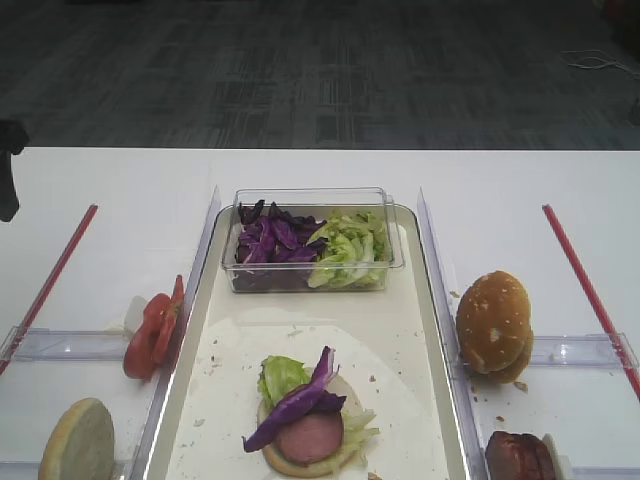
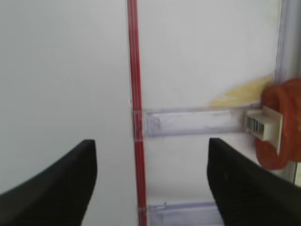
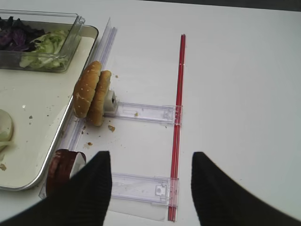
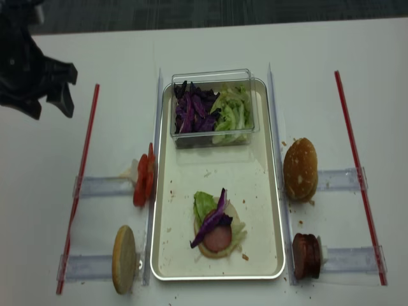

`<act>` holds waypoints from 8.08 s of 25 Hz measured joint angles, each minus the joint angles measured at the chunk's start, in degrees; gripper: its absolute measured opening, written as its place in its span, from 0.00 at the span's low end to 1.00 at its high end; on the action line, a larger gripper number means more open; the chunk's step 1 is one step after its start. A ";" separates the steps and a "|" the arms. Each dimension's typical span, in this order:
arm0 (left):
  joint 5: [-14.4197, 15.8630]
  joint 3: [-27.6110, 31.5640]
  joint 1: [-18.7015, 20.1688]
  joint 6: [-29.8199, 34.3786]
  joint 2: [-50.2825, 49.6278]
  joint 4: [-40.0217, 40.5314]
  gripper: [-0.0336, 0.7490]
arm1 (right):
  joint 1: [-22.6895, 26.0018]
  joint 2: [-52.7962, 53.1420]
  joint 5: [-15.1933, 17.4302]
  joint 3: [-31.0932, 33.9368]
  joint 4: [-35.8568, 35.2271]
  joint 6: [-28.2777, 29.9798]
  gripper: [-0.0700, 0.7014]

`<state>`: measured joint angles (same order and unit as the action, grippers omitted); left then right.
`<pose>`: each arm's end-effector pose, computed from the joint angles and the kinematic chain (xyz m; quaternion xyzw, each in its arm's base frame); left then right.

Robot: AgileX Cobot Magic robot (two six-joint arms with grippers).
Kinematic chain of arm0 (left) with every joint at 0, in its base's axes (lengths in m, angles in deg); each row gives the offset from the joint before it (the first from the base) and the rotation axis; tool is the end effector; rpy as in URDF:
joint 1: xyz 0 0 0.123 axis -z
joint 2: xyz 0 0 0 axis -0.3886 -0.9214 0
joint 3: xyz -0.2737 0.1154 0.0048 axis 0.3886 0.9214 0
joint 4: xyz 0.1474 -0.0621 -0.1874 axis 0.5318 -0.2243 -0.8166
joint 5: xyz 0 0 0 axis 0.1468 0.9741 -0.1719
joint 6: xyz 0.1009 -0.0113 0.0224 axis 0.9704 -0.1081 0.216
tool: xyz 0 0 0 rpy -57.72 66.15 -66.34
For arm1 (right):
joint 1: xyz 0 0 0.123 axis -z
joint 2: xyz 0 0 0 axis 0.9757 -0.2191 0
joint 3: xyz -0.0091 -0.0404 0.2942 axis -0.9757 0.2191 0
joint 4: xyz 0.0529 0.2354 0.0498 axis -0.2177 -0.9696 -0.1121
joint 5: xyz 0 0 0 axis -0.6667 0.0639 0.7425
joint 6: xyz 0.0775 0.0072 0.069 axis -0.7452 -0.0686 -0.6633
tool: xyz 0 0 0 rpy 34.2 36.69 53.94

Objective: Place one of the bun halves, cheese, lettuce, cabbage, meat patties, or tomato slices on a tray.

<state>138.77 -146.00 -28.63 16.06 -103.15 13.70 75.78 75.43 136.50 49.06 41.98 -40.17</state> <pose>0.3303 0.0271 0.2798 -0.0092 0.9971 -0.0233 0.0723 -0.0129 0.0101 0.2551 -0.0580 0.8685 0.0381 0.4907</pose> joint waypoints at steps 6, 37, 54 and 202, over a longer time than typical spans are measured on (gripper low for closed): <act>0.10 10.14 0.00 0.22 9.56 0.00 0.68 | 0.00 0.00 0.00 0.00 0.00 0.00 0.60; -6.06 45.61 0.00 0.49 32.42 -0.74 0.67 | 0.00 0.00 0.00 0.00 0.00 0.00 0.60; -6.57 50.75 0.00 0.49 47.02 -1.36 0.67 | 0.00 0.00 0.00 0.00 0.00 0.10 0.60; -2.70 51.86 3.11 -6.78 97.55 0.34 0.66 | 0.00 0.00 -0.10 0.00 0.00 0.12 0.59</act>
<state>136.07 -94.15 -25.51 9.28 -5.60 14.04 75.78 75.43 136.40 49.06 41.98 -40.05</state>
